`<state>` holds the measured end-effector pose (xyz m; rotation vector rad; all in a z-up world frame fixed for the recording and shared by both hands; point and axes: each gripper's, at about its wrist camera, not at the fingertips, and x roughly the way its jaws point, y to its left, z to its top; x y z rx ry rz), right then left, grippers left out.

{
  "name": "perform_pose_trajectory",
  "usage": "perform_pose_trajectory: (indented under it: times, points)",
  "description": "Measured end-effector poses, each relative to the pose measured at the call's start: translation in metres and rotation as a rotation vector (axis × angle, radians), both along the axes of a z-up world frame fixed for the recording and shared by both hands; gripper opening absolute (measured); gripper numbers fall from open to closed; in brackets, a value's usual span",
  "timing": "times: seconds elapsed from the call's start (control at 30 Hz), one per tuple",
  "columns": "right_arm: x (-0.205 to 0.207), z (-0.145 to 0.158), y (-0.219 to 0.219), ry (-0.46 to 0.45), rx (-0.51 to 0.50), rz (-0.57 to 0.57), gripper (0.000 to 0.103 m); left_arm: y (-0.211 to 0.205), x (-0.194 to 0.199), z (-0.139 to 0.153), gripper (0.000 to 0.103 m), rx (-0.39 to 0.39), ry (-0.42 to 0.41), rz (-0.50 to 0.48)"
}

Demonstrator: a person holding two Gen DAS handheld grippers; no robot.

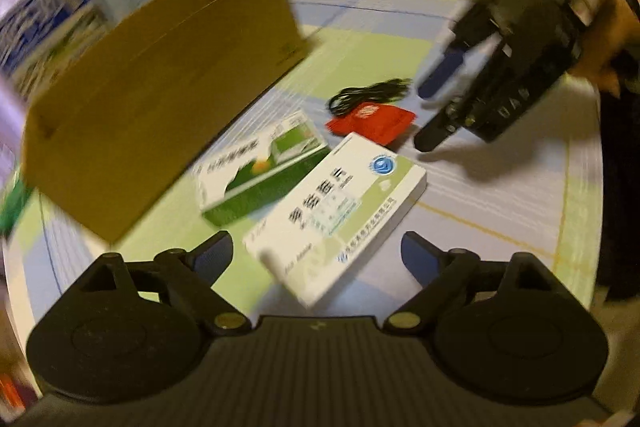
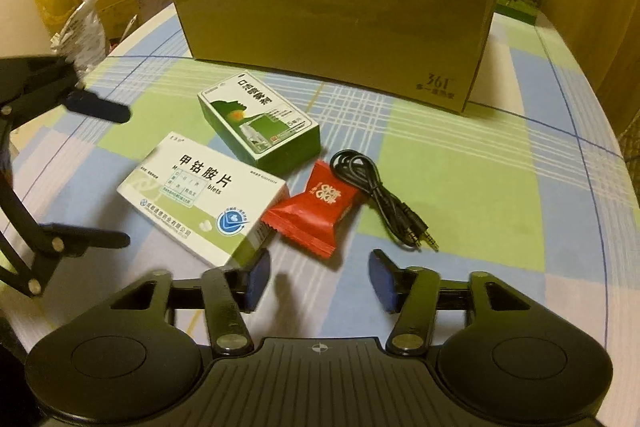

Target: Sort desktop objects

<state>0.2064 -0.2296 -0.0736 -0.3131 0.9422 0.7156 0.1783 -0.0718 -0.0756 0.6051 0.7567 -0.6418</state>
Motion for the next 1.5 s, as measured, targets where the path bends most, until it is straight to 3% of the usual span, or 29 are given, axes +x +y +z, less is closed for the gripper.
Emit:
perform_pose_trajectory:
  times: [0.17,0.33,0.5,0.6,0.77,0.87,1.03,1.13,1.27,1.5]
  points:
    - [0.003,-0.004,-0.001,0.008,-0.012,0.004,0.065,-0.018,0.018,-0.014,0.090,0.066,0.020,-0.125]
    - [0.015,-0.011,-0.003,0.042,-0.001,-0.011,0.065,-0.023,0.037,-0.027,0.090,0.091,0.087,-0.159]
    - [0.025,-0.007,-0.004,0.074,0.073,-0.052,0.064,-0.017,0.045,-0.031,0.086,0.053,0.151,-0.124]
    - [0.031,-0.005,-0.001,0.114,0.133,-0.089,0.064,-0.014,0.037,-0.027,0.078,0.088,0.158,-0.111]
    - [0.033,-0.003,0.010,0.080,0.113,-0.106,0.062,0.000,0.019,-0.023,0.073,0.125,0.191,-0.021]
    - [0.034,-0.007,0.017,0.053,0.077,-0.115,0.060,0.005,0.015,-0.021,0.071,0.083,0.224,0.036]
    - [0.033,-0.016,0.033,0.017,0.030,-0.085,0.048,0.003,0.013,-0.025,0.079,0.061,0.208,0.054]
    - [0.027,-0.016,0.033,-0.001,0.005,-0.062,0.027,0.004,0.020,-0.025,0.079,0.023,0.209,0.073]
    - [0.017,-0.015,0.021,0.027,0.012,-0.057,0.026,0.000,0.023,-0.024,0.072,-0.026,0.229,0.087]
    - [-0.008,-0.003,0.001,0.037,0.044,-0.069,0.025,-0.014,0.004,-0.019,0.068,0.005,0.226,0.146]
